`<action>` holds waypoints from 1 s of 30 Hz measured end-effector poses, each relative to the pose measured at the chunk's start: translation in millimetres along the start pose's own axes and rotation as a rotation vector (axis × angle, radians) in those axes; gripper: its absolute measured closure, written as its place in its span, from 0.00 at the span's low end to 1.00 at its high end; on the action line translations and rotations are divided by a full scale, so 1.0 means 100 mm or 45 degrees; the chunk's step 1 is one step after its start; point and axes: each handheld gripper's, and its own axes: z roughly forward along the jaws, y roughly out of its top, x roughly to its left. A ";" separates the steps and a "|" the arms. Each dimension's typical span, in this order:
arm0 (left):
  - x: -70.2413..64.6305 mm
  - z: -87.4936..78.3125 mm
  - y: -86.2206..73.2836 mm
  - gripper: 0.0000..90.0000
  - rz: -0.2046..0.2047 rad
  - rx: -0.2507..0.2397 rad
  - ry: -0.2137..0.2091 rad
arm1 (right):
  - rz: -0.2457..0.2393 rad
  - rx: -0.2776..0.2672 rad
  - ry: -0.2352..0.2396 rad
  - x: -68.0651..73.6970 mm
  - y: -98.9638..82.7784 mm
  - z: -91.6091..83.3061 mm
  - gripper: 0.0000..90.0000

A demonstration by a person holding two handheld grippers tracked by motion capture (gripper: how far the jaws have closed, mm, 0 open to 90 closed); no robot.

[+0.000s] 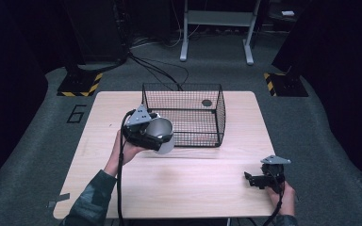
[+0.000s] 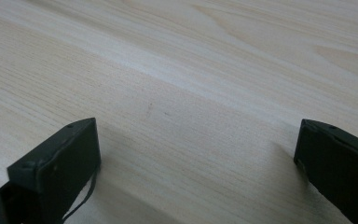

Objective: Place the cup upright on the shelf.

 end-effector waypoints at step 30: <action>0.34 0.26 0.30 0.07 -0.016 -0.013 0.094 | 0.000 0.000 0.000 0.00 0.00 0.00 0.00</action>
